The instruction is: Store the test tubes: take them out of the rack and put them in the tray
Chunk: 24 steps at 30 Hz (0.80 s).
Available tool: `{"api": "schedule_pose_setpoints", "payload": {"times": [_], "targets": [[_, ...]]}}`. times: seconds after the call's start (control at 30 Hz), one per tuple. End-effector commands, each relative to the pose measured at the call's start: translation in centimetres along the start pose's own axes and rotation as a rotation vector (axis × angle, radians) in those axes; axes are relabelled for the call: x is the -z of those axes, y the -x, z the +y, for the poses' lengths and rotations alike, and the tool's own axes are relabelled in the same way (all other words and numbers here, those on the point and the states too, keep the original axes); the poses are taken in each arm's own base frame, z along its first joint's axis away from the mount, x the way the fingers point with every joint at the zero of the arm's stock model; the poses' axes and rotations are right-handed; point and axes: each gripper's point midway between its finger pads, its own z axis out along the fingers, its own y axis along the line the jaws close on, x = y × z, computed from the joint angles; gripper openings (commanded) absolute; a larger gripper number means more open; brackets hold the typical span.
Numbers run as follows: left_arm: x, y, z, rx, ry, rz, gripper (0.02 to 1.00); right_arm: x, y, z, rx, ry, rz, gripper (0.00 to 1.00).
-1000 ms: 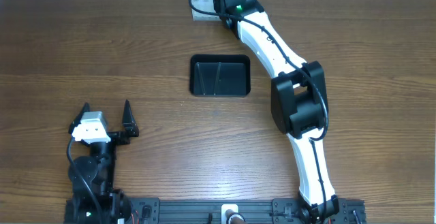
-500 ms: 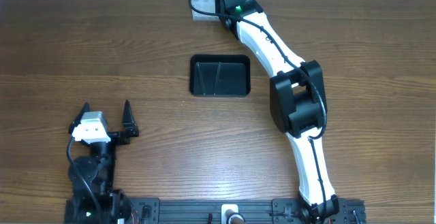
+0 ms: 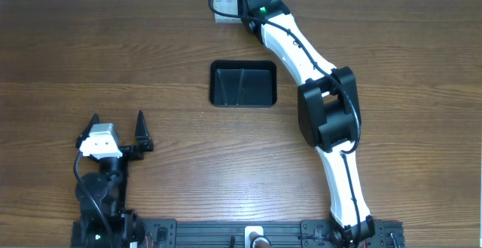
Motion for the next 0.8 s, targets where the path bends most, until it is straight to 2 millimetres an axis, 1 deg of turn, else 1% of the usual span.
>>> {"api": "schedule_pose_setpoints", "payload": {"times": [0.03, 0.23, 0.33, 0.53, 0.8], "targets": [[0.0, -0.1, 0.3, -0.011, 0.013, -0.001, 0.993, -0.1, 0.4, 0.2, -0.004, -0.007, -0.012, 0.091], [0.0, -0.1, 0.3, -0.011, 0.013, -0.001, 0.998, 0.1, 0.5, 0.4, -0.002, -0.003, -0.014, 0.084], [0.0, -0.1, 0.3, -0.011, 0.013, -0.001, 0.998, 0.7, 1.0, 0.8, -0.002, 0.005, -0.025, 0.084], [0.0, -0.1, 0.3, -0.011, 0.013, -0.001, 0.998, 3.1, 3.3, 1.0, -0.010, 0.022, -0.057, 0.080], [0.0, -0.1, 0.3, -0.011, 0.013, -0.001, 0.996, 6.7, 7.2, 0.9, -0.042, 0.048, -0.136, 0.060]]}}
